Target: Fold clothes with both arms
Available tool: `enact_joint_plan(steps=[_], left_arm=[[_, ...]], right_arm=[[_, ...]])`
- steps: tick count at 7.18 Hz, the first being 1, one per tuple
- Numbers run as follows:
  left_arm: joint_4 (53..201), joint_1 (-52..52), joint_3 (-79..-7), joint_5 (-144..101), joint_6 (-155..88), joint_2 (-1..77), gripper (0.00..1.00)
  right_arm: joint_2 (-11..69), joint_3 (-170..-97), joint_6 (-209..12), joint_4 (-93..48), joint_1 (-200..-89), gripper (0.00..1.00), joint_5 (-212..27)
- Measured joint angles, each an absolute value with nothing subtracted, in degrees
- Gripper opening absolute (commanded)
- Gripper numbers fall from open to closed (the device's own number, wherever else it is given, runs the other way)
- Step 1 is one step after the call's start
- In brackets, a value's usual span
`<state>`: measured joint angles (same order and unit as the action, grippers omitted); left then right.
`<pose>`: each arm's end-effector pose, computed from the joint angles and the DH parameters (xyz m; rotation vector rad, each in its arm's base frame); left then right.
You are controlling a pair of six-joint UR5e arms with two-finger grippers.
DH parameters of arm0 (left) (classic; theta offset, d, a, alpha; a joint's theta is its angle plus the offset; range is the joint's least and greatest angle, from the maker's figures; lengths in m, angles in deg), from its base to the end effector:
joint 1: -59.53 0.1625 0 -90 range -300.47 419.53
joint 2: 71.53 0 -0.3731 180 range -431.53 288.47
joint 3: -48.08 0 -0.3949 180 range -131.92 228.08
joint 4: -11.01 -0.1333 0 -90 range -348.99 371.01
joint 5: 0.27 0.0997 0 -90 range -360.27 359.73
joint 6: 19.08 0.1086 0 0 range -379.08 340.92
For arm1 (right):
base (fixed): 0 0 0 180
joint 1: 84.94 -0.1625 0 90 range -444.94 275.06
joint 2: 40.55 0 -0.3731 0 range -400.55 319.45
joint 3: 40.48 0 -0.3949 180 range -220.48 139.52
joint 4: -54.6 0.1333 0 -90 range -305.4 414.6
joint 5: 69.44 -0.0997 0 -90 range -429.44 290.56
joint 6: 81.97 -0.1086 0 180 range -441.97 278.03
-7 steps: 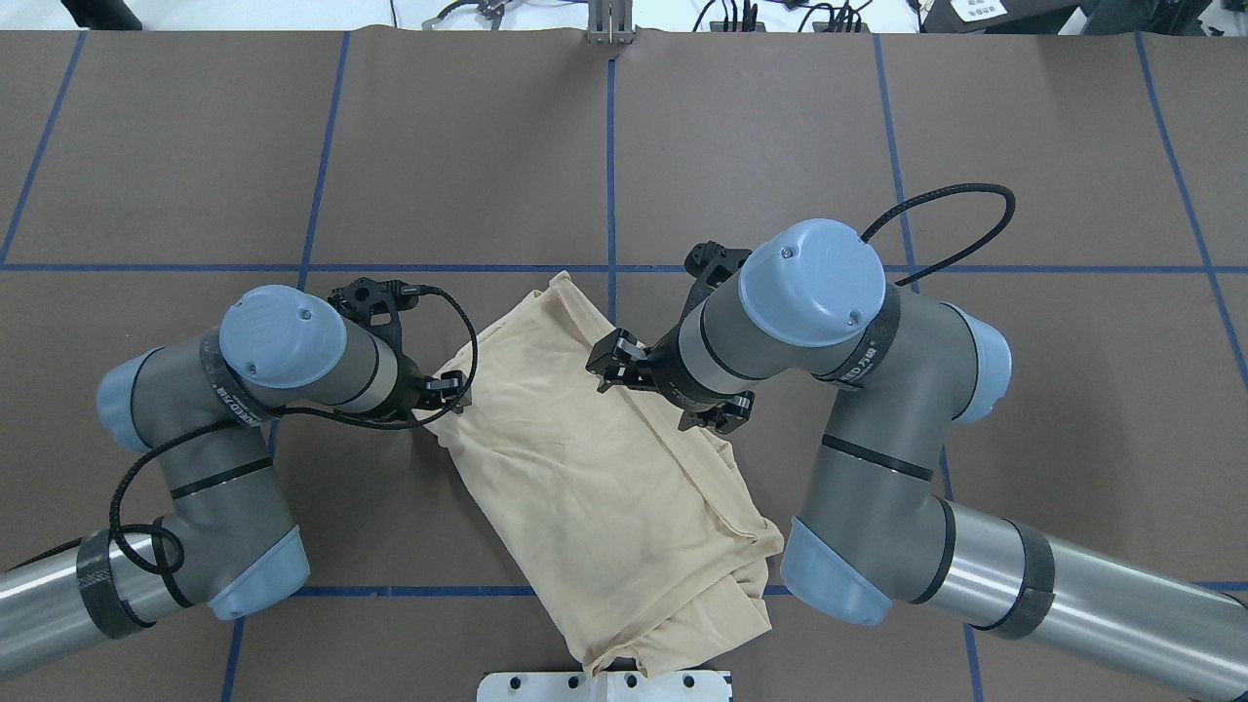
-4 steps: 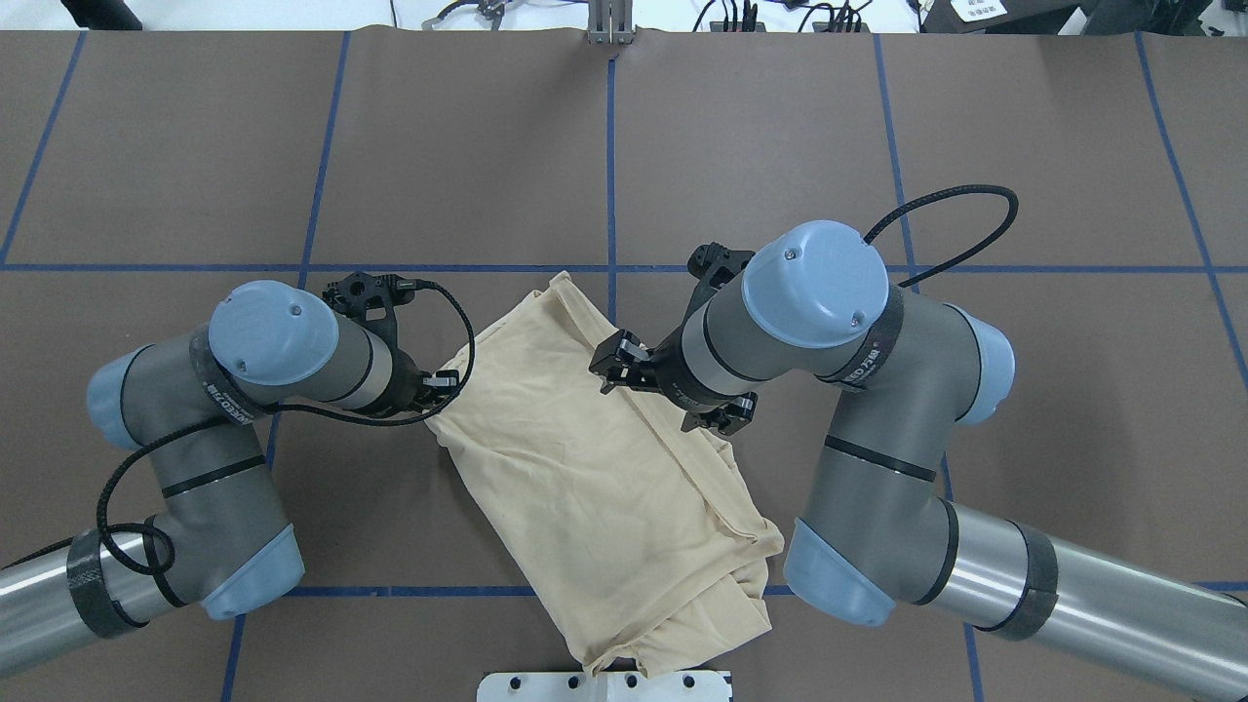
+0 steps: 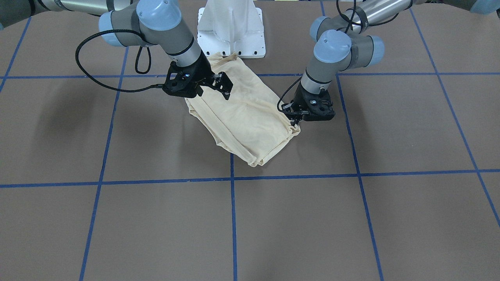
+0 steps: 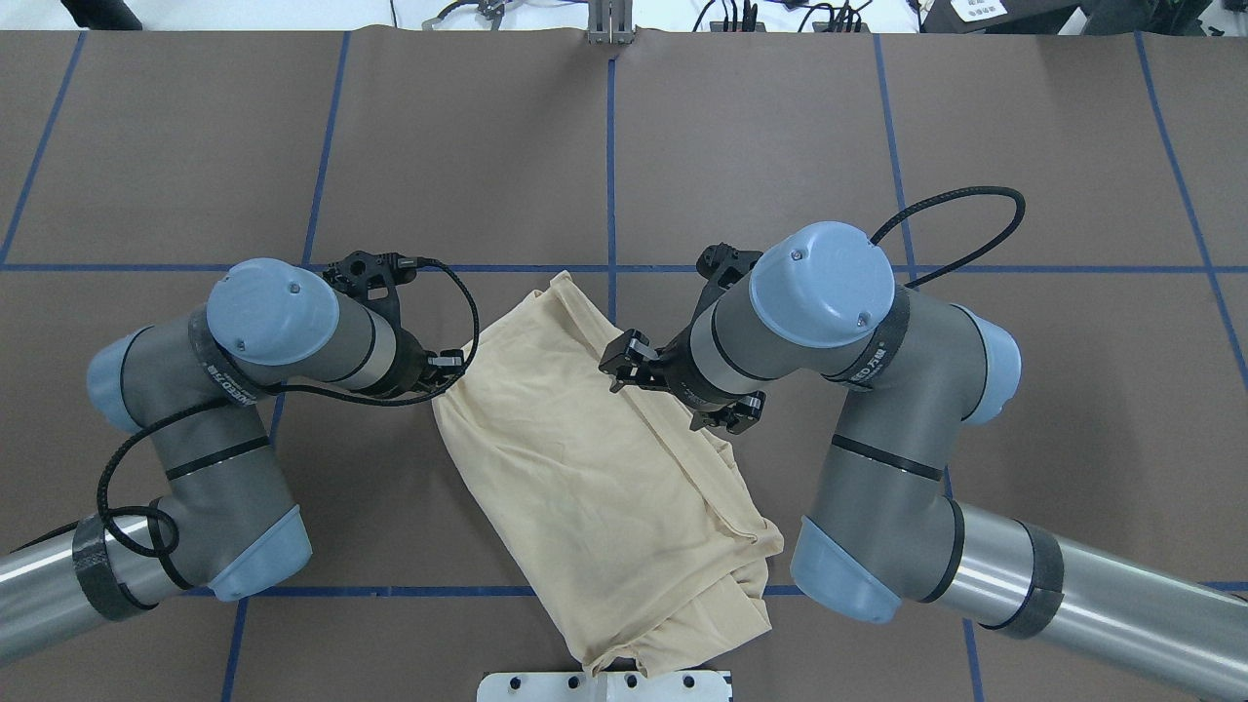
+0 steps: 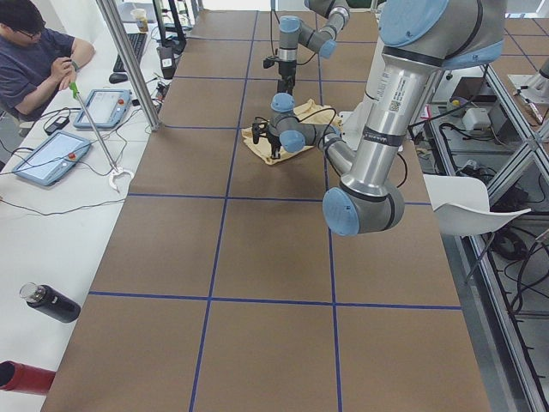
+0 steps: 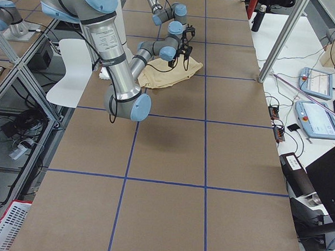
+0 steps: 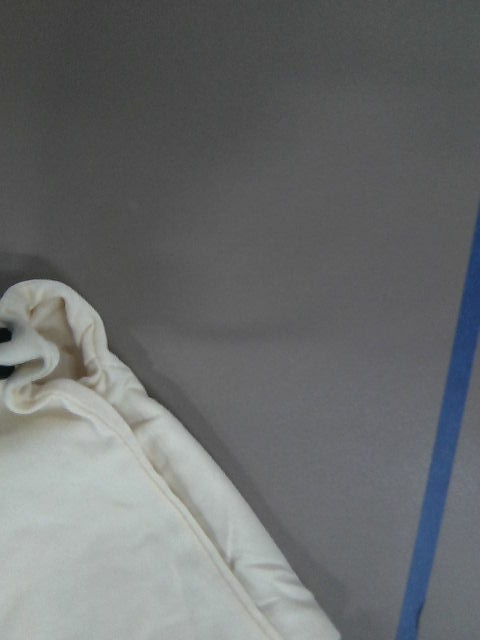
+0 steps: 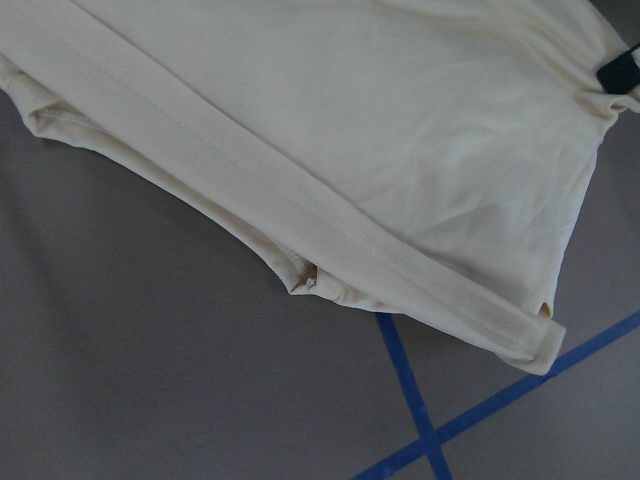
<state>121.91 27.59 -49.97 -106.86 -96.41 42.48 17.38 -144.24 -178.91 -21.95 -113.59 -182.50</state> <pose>0.4802 -0.4199 0.2768 0.0999 0.9515 -0.1765 -0.4919 -0.3722 0.1607 -0.1677 -1.0748 0.3511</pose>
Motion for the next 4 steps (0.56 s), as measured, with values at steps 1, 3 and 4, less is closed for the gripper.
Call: enact_joint_plan(steps=[1, 3, 4], left_arm=[[121.77, 26.86, -48.20, -105.95, -96.45, 44.84, 0.00], [121.46, 25.68, -43.16, -103.85, -96.52, 51.03, 0.00], [121.43, 25.36, -41.92, -103.19, -96.82, 53.82, 0.00]], right_arm=[[17.70, -144.35, -178.91, -21.95, -113.74, 1.00, -182.46], [18.46, -144.41, -178.83, -21.95, -113.89, 1.00, -182.09], [18.76, -144.32, -178.76, -21.95, -113.92, 1.00, -181.86]])
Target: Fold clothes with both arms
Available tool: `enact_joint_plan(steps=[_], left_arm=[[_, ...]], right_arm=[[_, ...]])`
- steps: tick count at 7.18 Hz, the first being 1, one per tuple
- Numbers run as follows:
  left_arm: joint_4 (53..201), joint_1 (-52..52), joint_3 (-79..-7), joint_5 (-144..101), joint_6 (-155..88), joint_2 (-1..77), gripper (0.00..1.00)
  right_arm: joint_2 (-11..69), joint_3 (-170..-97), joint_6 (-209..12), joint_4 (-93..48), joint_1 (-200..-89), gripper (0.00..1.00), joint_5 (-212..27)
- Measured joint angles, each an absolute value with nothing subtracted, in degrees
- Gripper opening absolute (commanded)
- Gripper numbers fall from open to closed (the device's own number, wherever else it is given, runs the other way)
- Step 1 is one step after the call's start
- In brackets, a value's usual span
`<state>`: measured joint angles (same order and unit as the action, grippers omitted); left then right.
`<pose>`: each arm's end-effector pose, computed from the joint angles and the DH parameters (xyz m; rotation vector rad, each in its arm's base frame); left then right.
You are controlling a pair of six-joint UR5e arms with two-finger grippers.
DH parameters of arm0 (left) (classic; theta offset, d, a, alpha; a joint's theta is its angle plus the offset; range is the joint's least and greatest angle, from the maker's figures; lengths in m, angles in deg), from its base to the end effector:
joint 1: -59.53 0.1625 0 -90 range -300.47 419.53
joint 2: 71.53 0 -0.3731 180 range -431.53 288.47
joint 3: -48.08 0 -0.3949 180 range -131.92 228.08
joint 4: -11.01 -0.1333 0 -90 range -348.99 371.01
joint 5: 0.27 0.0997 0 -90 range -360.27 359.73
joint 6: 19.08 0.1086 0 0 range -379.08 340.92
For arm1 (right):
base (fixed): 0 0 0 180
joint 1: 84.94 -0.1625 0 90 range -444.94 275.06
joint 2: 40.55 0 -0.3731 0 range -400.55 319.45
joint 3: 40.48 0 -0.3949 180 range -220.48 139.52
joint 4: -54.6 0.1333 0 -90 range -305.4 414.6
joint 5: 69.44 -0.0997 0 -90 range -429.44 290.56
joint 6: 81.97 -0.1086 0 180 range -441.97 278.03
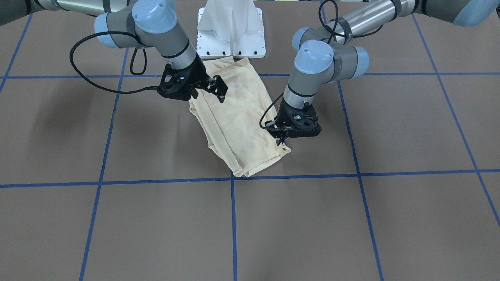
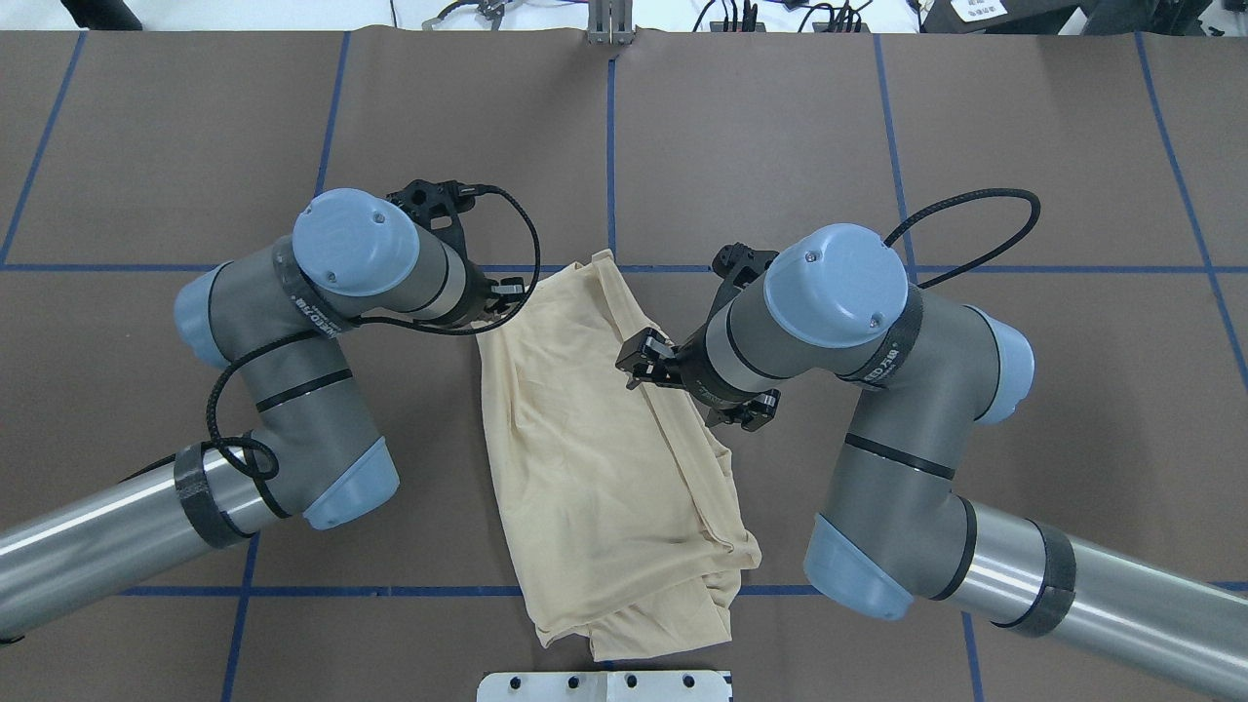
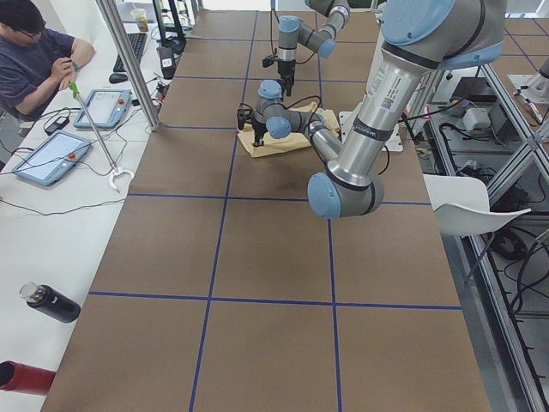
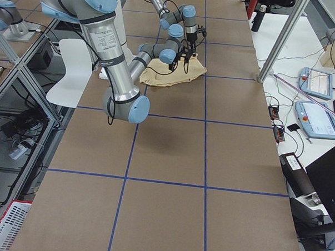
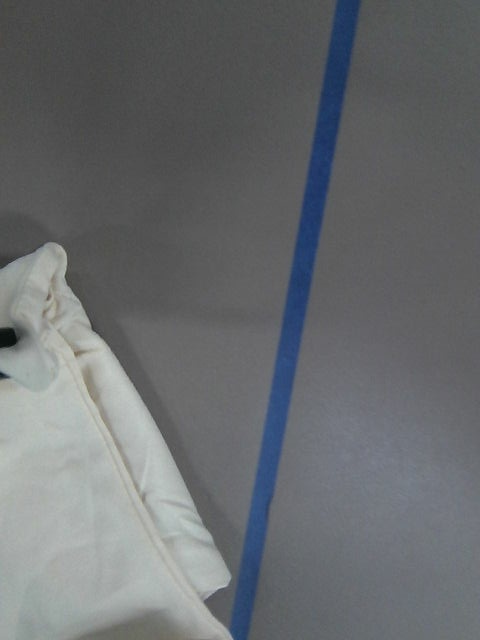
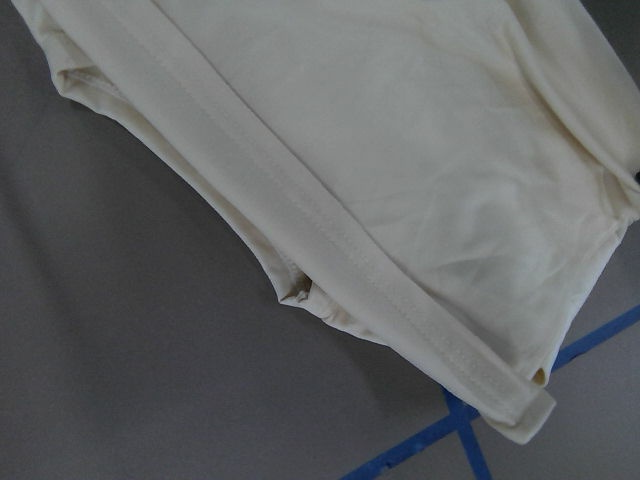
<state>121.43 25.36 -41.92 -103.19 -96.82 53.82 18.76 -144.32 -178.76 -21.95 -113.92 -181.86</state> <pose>0.5027 -0.4730 0.2154 0.1918 0.9745 -0.2408 -0.4890 -0.3759 0.1751 -0.1590 -1.0533 0.3668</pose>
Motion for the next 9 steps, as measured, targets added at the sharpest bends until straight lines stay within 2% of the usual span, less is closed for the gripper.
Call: enact_joint_plan(steps=[2, 5, 8, 9], left_arm=[[121.64, 24.86, -38.81, -100.84, -97.82, 58.58, 0.00], [124.57, 22.19, -27.92, -98.24, -97.49, 65.40, 0.00], [127.80, 19.69, -19.03, -94.95, -97.28, 67.39, 0.00], [127.84, 18.61, -17.75, -94.51, -96.93, 67.15, 0.63]], right_arm=[[19.54, -144.28, -178.67, -21.93, -114.06, 1.00, -181.70], [20.39, -144.36, -178.65, -21.71, -114.25, 1.00, -181.75], [20.46, -144.42, -178.65, -21.69, -114.69, 1.00, -181.68], [20.43, -144.50, -178.66, -21.69, -114.77, 1.00, -181.68]])
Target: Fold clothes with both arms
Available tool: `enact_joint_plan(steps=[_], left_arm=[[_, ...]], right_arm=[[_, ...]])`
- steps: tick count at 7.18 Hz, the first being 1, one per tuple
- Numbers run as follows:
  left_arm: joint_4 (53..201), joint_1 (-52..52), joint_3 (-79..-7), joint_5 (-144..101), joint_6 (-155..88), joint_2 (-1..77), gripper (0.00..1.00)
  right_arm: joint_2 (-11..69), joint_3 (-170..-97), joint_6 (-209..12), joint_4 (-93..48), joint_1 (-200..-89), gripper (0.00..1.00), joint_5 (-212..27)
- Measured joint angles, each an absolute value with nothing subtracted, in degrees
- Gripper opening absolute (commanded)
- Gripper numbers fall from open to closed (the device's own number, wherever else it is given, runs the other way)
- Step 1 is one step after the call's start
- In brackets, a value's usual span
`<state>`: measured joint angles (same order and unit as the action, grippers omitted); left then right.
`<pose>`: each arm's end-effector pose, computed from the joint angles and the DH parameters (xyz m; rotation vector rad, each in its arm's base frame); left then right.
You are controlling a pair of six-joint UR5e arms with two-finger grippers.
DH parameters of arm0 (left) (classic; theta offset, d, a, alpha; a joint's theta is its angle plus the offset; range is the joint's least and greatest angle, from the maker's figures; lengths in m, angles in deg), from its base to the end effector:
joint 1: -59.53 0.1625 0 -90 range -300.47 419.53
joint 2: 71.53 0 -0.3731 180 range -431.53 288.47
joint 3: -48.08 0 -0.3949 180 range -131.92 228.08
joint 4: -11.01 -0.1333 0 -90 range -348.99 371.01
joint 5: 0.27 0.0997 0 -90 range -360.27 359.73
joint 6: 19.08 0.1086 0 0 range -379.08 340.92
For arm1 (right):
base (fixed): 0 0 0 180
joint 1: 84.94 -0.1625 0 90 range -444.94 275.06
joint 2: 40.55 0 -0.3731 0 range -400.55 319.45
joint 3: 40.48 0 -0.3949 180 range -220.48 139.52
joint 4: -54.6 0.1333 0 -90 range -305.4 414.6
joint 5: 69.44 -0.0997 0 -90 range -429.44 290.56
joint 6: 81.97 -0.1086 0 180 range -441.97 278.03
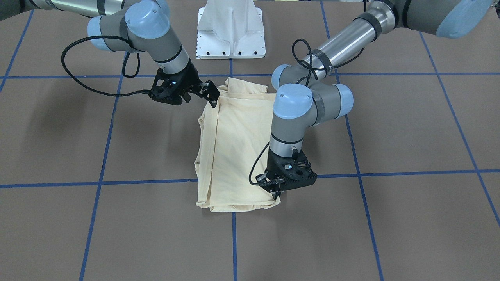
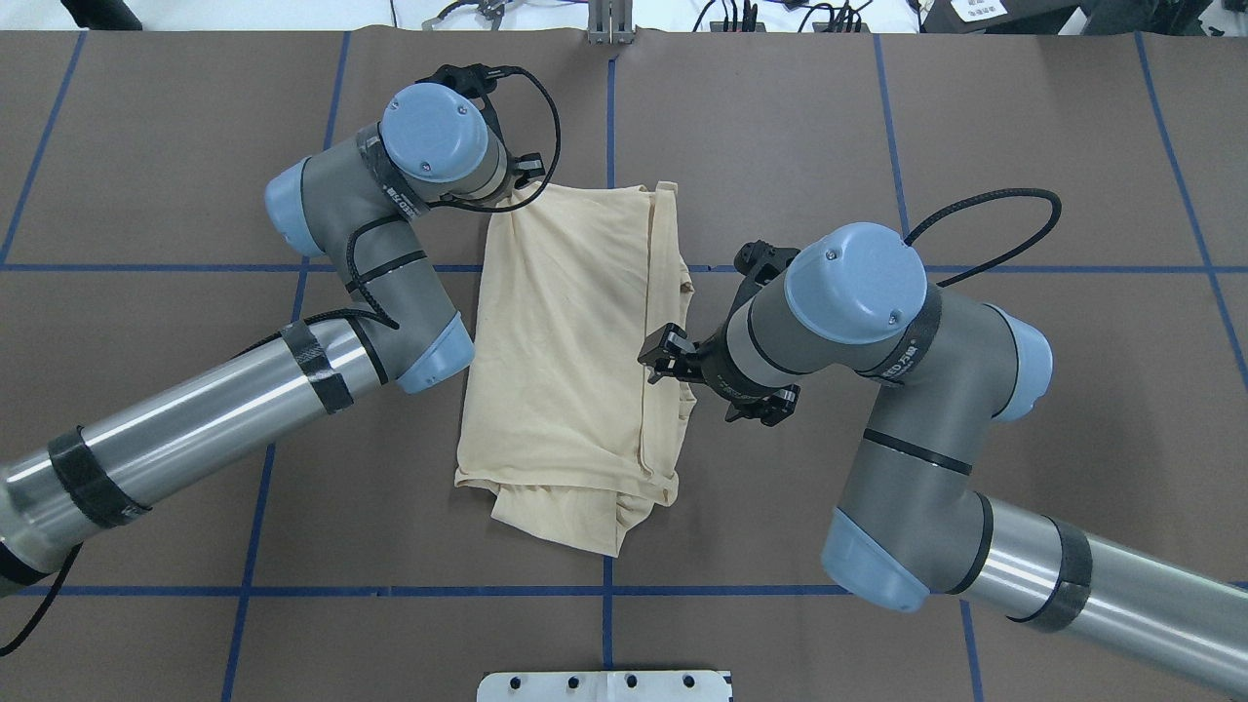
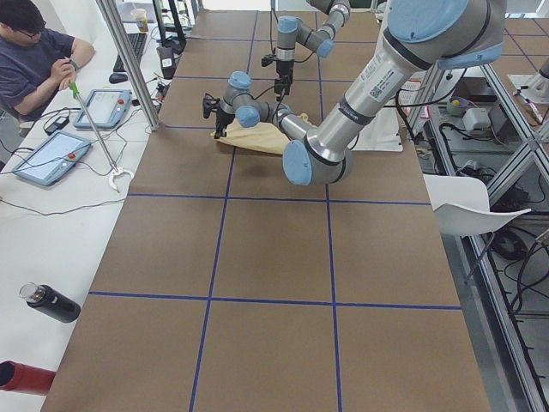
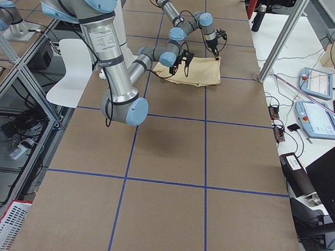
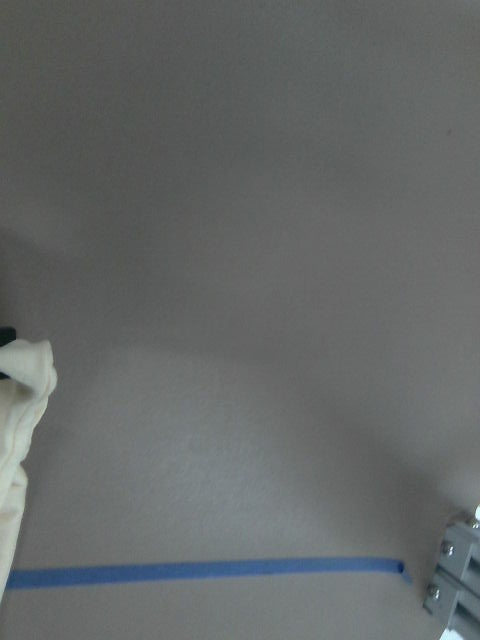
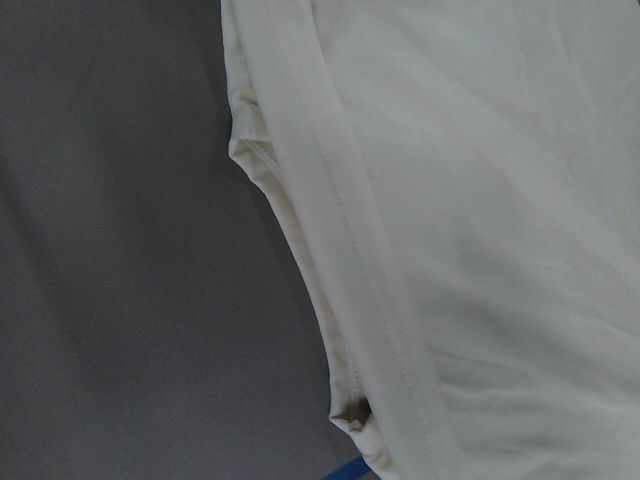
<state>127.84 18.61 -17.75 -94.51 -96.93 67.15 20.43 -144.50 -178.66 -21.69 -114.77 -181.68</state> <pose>0.5122 -0.6097 0.2348 0.3413 0.8392 -0.4345 -0.4819 -0.3826 0.1910 -0.1533 -1.0345 0.3867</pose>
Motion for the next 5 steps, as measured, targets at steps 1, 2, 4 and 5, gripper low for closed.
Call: enact_joint_plan(steps=[1, 2, 4, 5], left_arm=[[127.79, 17.48, -17.13, -94.18, -96.37, 66.34, 0.99], [127.92, 16.58, -17.12, -93.90, -95.59, 65.17, 1.00], [128.73, 15.37, -23.21, -95.03, -93.94, 61.59, 1.00], [128.72, 15.14, -29.94, -97.74, -93.79, 57.94, 1.00]], right_arm=[[20.39, -144.53, -178.70, -21.68, -114.77, 1.00, -181.66], [20.37, -144.41, -178.71, -21.68, -114.70, 1.00, -181.56], [20.08, -143.94, -178.75, -21.72, -113.74, 1.00, -179.31], [19.66, -143.56, -178.91, -21.71, -112.94, 1.00, -177.00]])
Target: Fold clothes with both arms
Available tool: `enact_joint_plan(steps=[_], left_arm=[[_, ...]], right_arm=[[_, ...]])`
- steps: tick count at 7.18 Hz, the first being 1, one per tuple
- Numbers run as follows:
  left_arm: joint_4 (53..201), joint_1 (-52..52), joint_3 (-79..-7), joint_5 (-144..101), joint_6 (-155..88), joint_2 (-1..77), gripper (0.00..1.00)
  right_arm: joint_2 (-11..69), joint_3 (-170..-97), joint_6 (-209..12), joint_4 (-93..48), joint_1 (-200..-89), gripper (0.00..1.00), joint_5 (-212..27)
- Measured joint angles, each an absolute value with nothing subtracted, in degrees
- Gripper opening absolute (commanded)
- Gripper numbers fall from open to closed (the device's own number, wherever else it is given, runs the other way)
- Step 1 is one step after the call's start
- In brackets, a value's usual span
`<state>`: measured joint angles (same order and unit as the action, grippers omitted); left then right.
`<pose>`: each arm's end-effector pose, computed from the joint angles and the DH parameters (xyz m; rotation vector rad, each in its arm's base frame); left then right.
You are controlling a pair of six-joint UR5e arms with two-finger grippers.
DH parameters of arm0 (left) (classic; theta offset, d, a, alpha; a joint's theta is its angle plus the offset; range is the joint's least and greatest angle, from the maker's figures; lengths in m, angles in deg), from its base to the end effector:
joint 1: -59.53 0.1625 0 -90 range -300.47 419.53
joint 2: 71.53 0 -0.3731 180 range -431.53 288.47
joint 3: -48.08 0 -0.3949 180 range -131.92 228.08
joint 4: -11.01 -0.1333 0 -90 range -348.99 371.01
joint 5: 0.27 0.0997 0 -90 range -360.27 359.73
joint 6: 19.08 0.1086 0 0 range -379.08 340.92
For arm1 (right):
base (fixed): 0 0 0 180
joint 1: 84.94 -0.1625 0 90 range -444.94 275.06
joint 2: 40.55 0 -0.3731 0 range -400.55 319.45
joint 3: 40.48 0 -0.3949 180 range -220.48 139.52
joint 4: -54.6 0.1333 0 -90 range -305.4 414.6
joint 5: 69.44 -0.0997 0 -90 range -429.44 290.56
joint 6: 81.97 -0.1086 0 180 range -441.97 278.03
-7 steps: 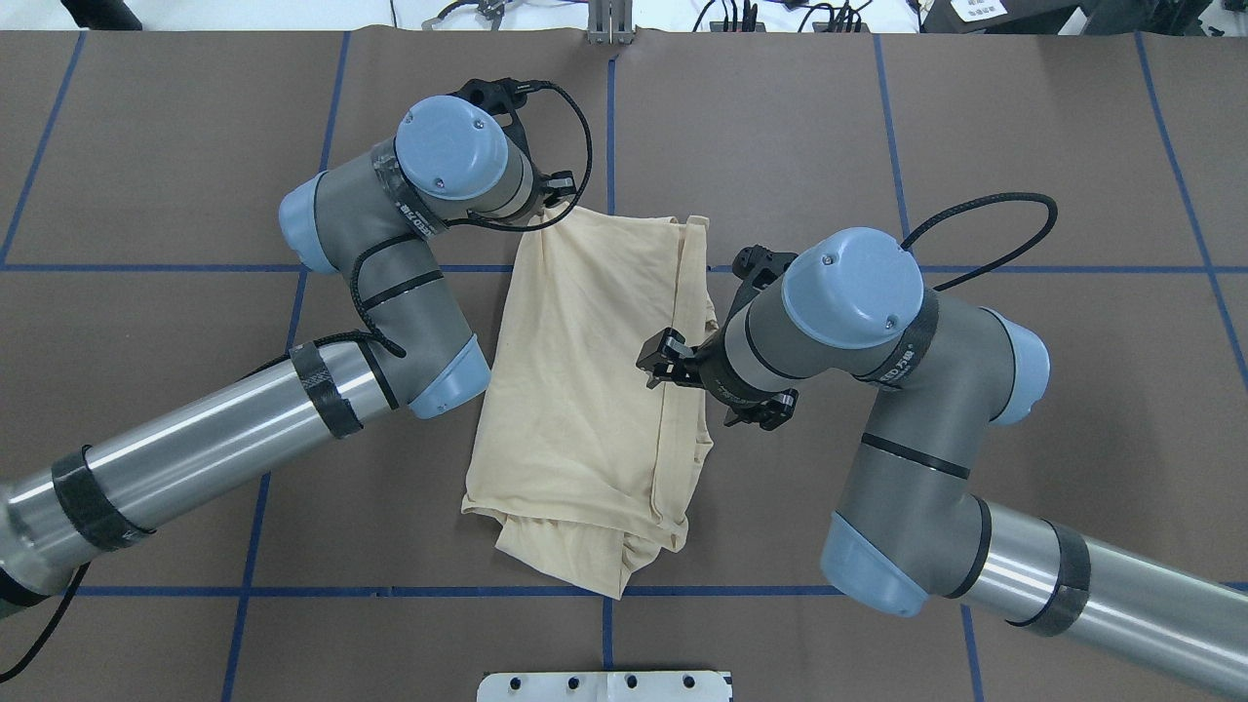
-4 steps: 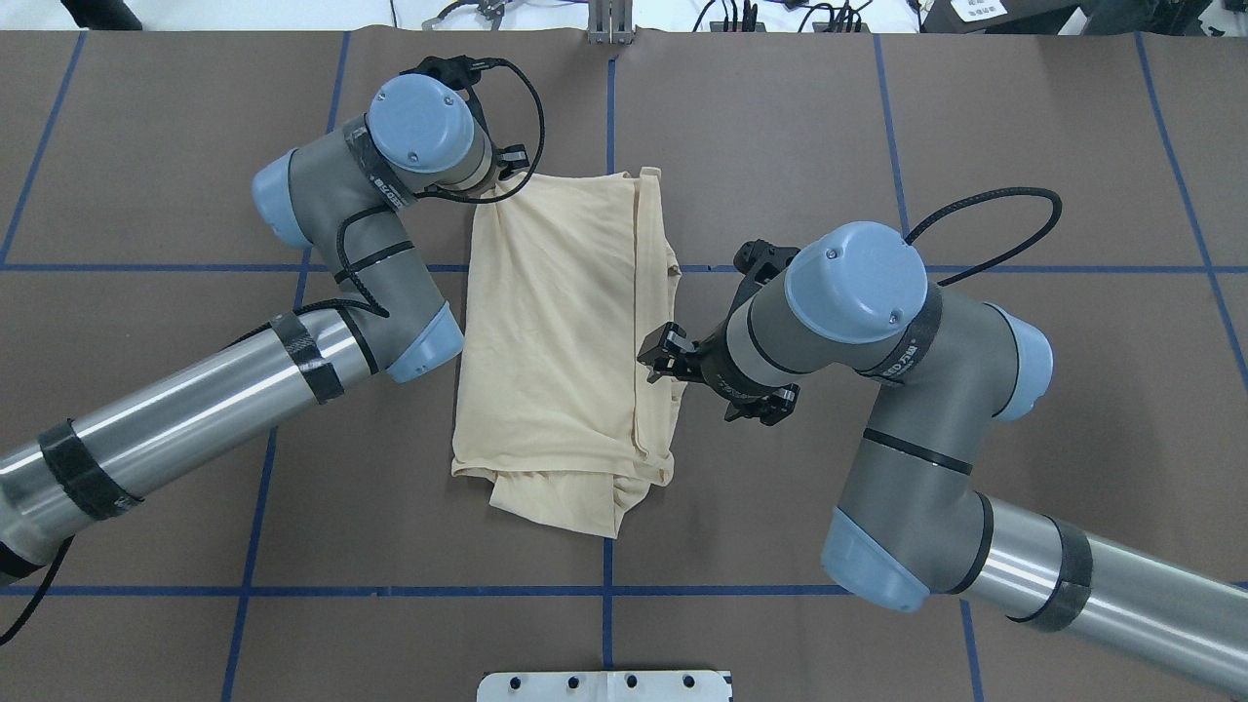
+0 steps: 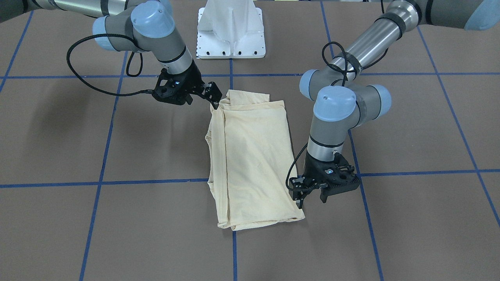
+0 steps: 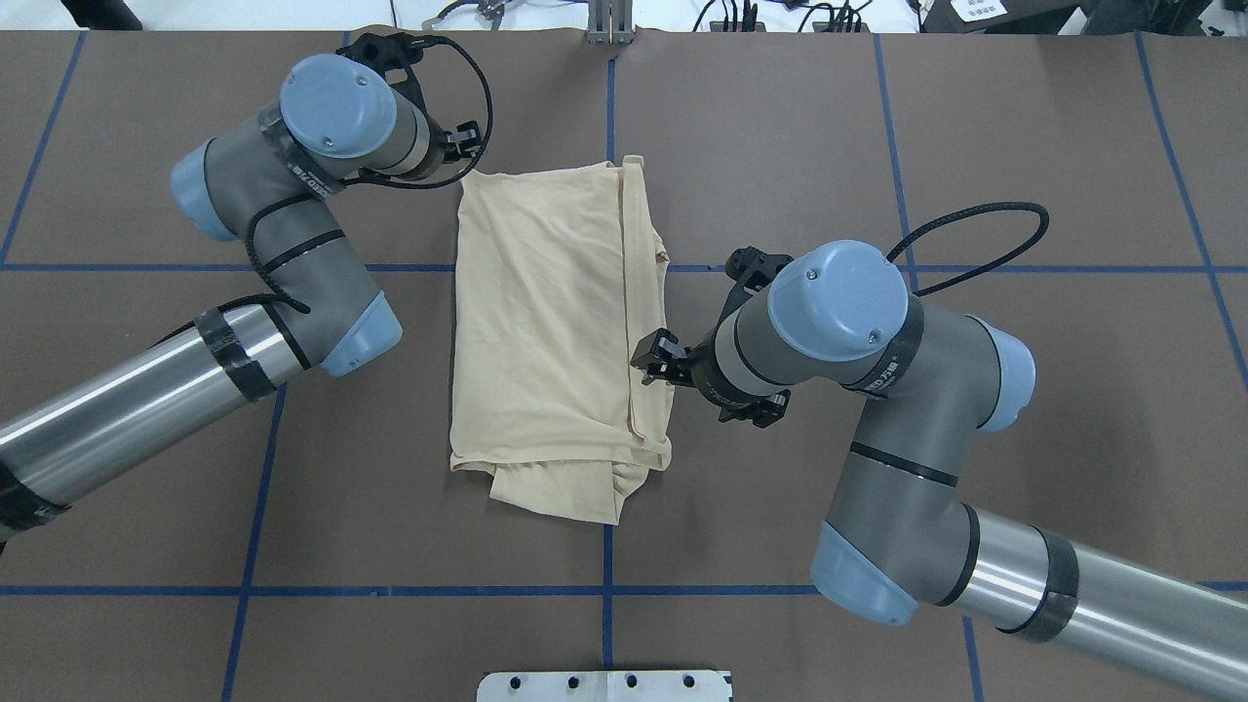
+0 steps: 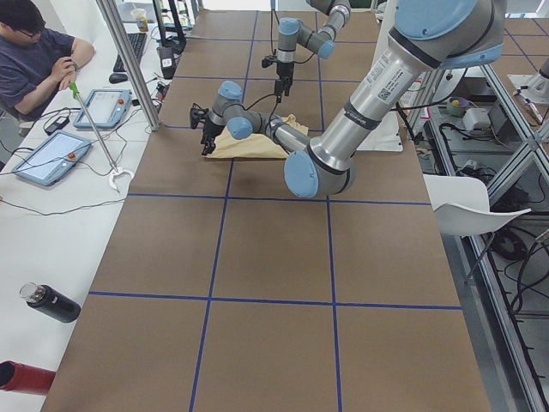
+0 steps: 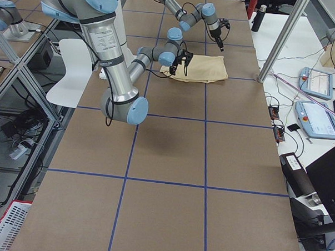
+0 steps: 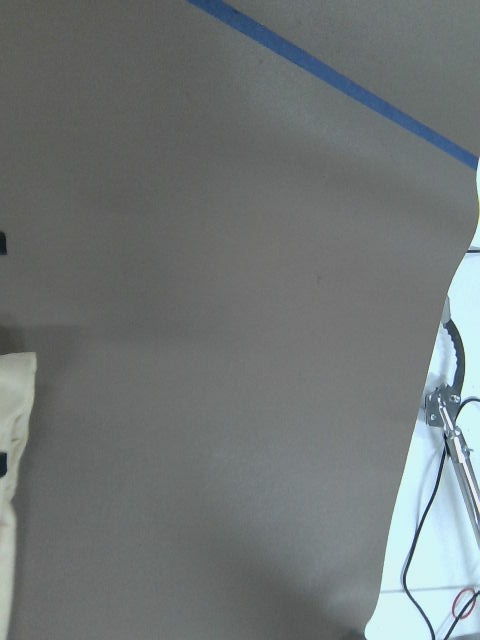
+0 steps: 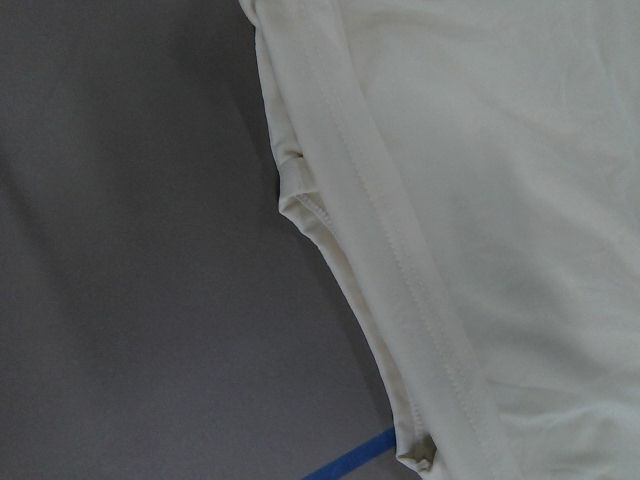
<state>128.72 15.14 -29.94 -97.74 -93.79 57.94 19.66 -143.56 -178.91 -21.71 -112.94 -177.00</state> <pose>0.4403 -0.5978 0.2478 0.3772 0.9008 -0.4045 -0.4968 -0.3780 0.1915 -0.0981 -1.0207 0.4048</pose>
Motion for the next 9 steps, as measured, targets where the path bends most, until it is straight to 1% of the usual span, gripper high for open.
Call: enact_joint_plan(steps=[2, 3, 4, 6, 9], left_arm=[[128.29, 15.02, -43.92, -102.91, -94.18, 49.88, 1.00], [128.01, 15.02, -48.15, -104.93, -94.63, 47.45, 1.00], [127.82, 15.13, -50.17, -106.10, -95.27, 46.33, 1.00], [127.67, 15.36, -51.27, -106.75, -96.12, 45.72, 1.00], [127.68, 15.46, -51.41, -106.88, -96.25, 45.63, 1.00]], right_arm=[[19.35, -142.44, -179.83, -21.53, -111.19, 1.00, -174.22], [19.12, -141.28, -180.58, -21.51, -109.84, 1.00, -172.67], [17.92, -138.83, -181.52, -21.52, -108.84, 1.00, -171.76], [14.57, -133.73, -184.00, -21.63, -107.84, 1.00, -171.33], [14.16, -132.83, -186.46, -22.14, -107.77, 1.00, -171.68]])
